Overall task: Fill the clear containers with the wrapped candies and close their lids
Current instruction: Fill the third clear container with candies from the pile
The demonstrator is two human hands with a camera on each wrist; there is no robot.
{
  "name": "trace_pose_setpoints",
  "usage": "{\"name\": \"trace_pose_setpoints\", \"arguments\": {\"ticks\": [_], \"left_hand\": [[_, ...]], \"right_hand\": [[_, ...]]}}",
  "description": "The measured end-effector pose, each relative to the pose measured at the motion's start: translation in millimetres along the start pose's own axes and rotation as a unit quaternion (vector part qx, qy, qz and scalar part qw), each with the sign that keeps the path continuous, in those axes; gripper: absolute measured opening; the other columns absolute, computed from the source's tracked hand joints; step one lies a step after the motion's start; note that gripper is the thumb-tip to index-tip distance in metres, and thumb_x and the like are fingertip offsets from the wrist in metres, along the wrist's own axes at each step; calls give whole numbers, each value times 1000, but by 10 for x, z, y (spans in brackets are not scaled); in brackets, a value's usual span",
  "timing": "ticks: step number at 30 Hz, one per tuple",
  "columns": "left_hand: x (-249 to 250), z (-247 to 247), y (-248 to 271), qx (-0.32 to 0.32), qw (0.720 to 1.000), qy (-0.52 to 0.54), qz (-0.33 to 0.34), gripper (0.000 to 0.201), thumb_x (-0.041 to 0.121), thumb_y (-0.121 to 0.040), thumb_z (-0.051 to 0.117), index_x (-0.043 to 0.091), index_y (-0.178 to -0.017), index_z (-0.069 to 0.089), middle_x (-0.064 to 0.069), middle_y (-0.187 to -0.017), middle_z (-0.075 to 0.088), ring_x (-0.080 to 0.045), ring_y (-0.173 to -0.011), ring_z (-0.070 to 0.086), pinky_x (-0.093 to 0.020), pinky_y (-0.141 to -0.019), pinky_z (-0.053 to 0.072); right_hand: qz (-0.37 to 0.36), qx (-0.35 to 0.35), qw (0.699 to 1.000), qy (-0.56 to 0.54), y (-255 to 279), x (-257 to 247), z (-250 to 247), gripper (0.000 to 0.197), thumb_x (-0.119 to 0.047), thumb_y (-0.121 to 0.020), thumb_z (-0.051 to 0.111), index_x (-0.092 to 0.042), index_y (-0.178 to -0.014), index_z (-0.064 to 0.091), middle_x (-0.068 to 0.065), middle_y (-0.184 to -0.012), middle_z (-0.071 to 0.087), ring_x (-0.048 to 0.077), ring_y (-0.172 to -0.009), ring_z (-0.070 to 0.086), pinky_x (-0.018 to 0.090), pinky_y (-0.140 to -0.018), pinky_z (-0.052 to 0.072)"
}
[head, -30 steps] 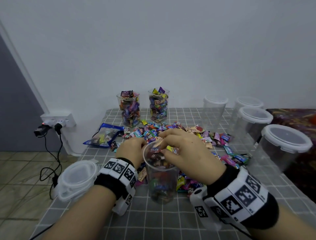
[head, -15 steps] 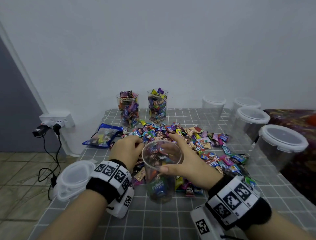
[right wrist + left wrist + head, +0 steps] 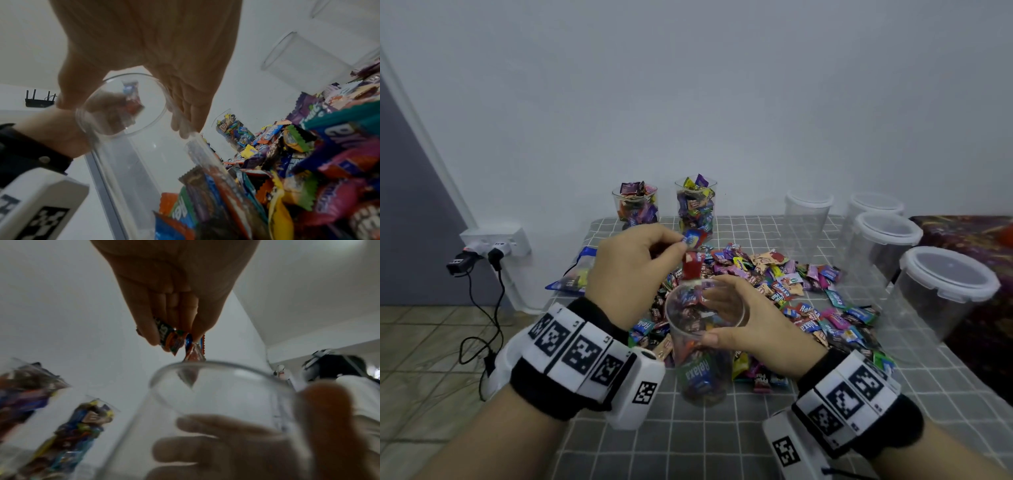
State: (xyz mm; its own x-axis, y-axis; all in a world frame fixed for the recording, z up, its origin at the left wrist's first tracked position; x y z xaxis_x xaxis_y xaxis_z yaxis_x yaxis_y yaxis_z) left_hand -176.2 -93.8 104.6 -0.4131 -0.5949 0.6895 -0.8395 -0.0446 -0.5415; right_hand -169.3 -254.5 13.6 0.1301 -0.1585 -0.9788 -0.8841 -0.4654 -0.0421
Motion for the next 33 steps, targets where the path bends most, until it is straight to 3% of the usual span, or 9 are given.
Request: {"name": "trace_pose_setpoints", "arguments": {"ticks": [2,5,11,15,18,22,25,29,33], "left_hand": [[67,50,37,-32,999,40,2,14,19,-85,66,31,-77,67,12,-76,67,-2,-72,61,-20,-69,49],[78,143,90,-67,996,66,-7,18,17,-84,68,33,-75,67,11,-74,68,-1,-70,62,-22,-71,52],[5,263,156,-109,994,7,-15,13,23,-85,66,35,-81,64,12,-80,66,-1,-74,62,-25,-74,52],[29,268,157,-121,993,9,-7,17,22,-86,65,39,-83,64,16,-83,66,2,-78,61,-19,-74,50],[61,301,182,-141,990,19,3,25,21,-86,65,45,-82,61,17,-83,66,2,-79,62,-15,-71,49],[57,289,193,-112,993,41,14,24,19,-87,64,43,-82,63,16,-82,66,1,-75,60,-15,-69,48],[5,219,179,-59,996,66,15,22,16,-87,64,38,-84,66,14,-87,68,1,-81,61,-19,-75,49],[-223,164,120,-28,994,97,-41,16,18,-88,63,33,-89,68,11,-92,69,-5,-87,63,-29,-78,52],[-450,130,119,-16,984,141,-106,21,16,-89,61,36,-95,63,11,-96,66,-5,-89,62,-28,-74,49]], "right_hand": [[-5,-1,1000,-5,0,-7,11,83,-43,-53,83,-39,-124,41,-9,-131,54,5,-123,51,35,-108,40],[-16,-3,1000,-19,8,-29,15,86,-34,-58,83,-22,-132,41,-3,-128,60,10,-119,57,39,-106,42],[-12,9,1000,9,3,-4,15,101,-57,-52,86,-25,-136,39,-5,-132,56,12,-124,52,44,-107,40],[-17,7,1000,-3,1,6,11,88,-48,-56,85,-24,-130,44,-6,-126,60,11,-119,56,41,-105,42],[-19,3,1000,5,5,3,8,91,-48,-56,84,-27,-133,41,-8,-130,56,8,-122,53,40,-106,41],[-11,6,1000,14,5,18,7,98,-57,-50,84,-30,-133,40,-9,-132,53,5,-123,50,38,-109,39],[-10,10,1000,17,15,17,1,90,-53,-51,81,-35,-128,38,-11,-129,53,2,-120,52,32,-106,41],[-5,13,999,51,45,-11,-2,88,-59,-52,76,-41,-127,34,-18,-125,53,-1,-115,54,27,-100,45],[-4,-25,993,119,92,-91,-34,81,-56,-61,79,-51,-124,27,-26,-126,49,-4,-118,50,31,-105,42]]}}
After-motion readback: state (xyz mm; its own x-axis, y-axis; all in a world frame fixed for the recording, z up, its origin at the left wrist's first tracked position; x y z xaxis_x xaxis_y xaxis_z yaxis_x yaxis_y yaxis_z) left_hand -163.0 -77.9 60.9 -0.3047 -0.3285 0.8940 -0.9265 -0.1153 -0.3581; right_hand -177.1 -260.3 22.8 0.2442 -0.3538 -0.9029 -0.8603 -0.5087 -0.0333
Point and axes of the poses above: each hand's wrist, its own y-axis away from the middle knuckle, its own z-axis out of the palm, x = y × z, the point moved 6 cm from there along -y, towards the middle knuckle
